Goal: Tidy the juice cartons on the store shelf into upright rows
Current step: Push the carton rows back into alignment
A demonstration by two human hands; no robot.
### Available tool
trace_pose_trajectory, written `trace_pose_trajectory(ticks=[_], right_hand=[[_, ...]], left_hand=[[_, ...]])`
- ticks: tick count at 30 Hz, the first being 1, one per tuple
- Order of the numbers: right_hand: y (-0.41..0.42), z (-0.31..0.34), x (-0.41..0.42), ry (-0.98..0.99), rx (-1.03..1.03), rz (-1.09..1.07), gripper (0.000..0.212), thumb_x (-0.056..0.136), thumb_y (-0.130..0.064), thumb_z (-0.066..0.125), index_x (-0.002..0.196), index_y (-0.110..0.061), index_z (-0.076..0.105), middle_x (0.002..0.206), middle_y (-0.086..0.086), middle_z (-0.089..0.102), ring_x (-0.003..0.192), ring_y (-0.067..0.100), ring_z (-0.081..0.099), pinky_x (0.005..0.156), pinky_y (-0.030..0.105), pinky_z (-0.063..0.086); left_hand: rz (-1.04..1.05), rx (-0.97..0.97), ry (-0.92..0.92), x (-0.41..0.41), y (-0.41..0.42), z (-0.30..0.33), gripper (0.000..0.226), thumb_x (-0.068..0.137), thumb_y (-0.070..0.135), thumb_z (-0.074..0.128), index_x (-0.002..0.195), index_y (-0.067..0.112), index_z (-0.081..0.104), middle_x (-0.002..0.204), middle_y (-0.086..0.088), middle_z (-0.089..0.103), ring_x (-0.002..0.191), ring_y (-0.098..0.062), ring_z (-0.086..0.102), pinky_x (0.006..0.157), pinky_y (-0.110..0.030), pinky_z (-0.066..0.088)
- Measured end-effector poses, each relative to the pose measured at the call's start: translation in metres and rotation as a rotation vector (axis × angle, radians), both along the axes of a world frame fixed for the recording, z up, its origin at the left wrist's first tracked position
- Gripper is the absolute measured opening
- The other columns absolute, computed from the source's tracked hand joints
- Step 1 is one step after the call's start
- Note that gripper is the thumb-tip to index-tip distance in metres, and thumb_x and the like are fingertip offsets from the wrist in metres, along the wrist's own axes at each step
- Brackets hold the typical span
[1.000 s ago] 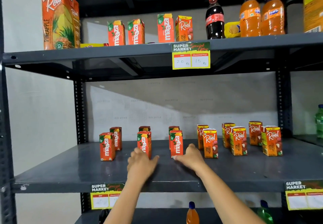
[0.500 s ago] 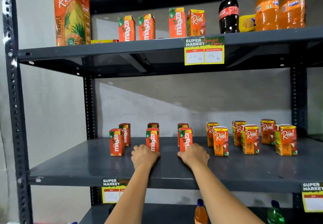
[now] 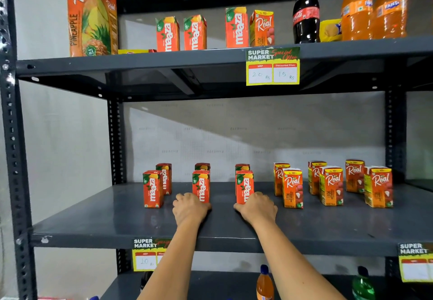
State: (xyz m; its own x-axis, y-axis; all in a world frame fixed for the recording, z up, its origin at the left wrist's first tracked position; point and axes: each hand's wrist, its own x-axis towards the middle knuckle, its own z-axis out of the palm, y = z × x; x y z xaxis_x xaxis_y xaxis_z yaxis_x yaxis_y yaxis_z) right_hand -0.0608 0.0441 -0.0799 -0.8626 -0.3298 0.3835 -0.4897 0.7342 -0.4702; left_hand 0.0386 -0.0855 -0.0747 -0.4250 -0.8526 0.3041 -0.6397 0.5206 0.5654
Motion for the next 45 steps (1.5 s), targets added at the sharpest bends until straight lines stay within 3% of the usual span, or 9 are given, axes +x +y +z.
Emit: trace_pose_trajectory(ticks=[23, 30, 32, 36, 41, 43, 44, 45], right_hand=[[-0.004, 0.000, -0.003, -0.046, 0.014, 0.010, 0.075, 0.074, -0.060, 0.065, 0.128, -0.012, 0.046, 0.126, 0.009, 0.056, 0.116, 0.028, 0.053, 0.092, 0.039, 0.043], [0.010, 0.005, -0.005, -0.092, 0.046, 0.051, 0.084, 0.068, -0.063, 0.069, 0.128, -0.009, 0.045, 0.125, 0.009, 0.055, 0.117, 0.027, 0.053, 0.088, 0.036, 0.045], [0.026, 0.007, -0.010, -0.130, 0.057, 0.085, 0.078, 0.067, -0.061, 0.071, 0.121, -0.009, 0.051, 0.120, 0.008, 0.057, 0.113, 0.026, 0.055, 0.081, 0.033, 0.046], [0.070, 0.001, -0.032, -0.144, 0.032, 0.158, 0.043, 0.072, -0.054, 0.071, 0.074, -0.014, 0.056, 0.075, 0.004, 0.060, 0.078, 0.020, 0.061, 0.054, 0.026, 0.037], [0.130, 0.001, -0.056, -0.079, 0.000, 0.028, 0.039, 0.079, -0.044, 0.069, 0.057, -0.016, 0.052, 0.061, -0.001, 0.053, 0.071, 0.020, 0.057, 0.054, 0.027, 0.034], [0.144, 0.003, -0.064, -0.103, -0.194, -0.051, 0.028, 0.082, -0.035, 0.069, 0.072, -0.010, 0.059, 0.075, 0.007, 0.063, 0.084, 0.027, 0.062, 0.060, 0.029, 0.043], [0.149, 0.006, -0.067, -0.121, -0.323, -0.105, 0.030, 0.081, -0.031, 0.069, 0.093, -0.005, 0.059, 0.096, 0.015, 0.064, 0.097, 0.033, 0.061, 0.072, 0.033, 0.048], [0.152, 0.007, -0.072, -0.138, -0.427, -0.173, 0.048, 0.079, -0.028, 0.071, 0.114, -0.002, 0.050, 0.116, 0.021, 0.056, 0.109, 0.039, 0.054, 0.085, 0.040, 0.047]], left_hand=[[0.002, -0.010, -0.037, 0.001, 0.003, 0.001, 0.072, 0.077, 0.051, 0.066, 0.126, 0.002, 0.045, 0.126, -0.017, 0.046, 0.115, -0.032, 0.045, 0.096, -0.040, 0.041], [0.107, -0.053, -0.183, 0.007, 0.026, 0.003, 0.085, 0.079, 0.061, 0.056, 0.134, 0.000, 0.030, 0.132, -0.015, 0.042, 0.121, -0.030, 0.041, 0.099, -0.037, 0.037], [0.098, -0.082, -0.220, 0.007, 0.044, 0.002, 0.072, 0.085, 0.053, 0.052, 0.132, 0.001, 0.034, 0.131, -0.016, 0.046, 0.118, -0.030, 0.044, 0.096, -0.037, 0.039], [-0.108, -0.310, -0.235, -0.008, 0.105, -0.011, 0.042, 0.095, 0.034, 0.041, 0.118, 0.001, 0.050, 0.119, -0.017, 0.056, 0.107, -0.030, 0.053, 0.087, -0.037, 0.045], [-0.394, -0.332, -0.185, -0.050, 0.175, -0.014, 0.040, 0.093, 0.034, 0.044, 0.116, 0.002, 0.049, 0.121, -0.017, 0.053, 0.111, -0.032, 0.049, 0.089, -0.040, 0.043], [-0.396, -0.275, -0.196, -0.071, 0.187, -0.011, 0.047, 0.093, 0.038, 0.044, 0.122, 0.001, 0.044, 0.127, -0.018, 0.049, 0.116, -0.033, 0.045, 0.094, -0.041, 0.040], [-0.386, -0.227, -0.201, -0.081, 0.191, -0.009, 0.052, 0.092, 0.041, 0.044, 0.126, 0.001, 0.041, 0.130, -0.018, 0.047, 0.119, -0.033, 0.042, 0.096, -0.041, 0.038], [-0.374, -0.171, -0.197, -0.092, 0.193, -0.007, 0.058, 0.090, 0.045, 0.046, 0.128, 0.002, 0.037, 0.133, -0.017, 0.045, 0.121, -0.033, 0.040, 0.099, -0.041, 0.035]])
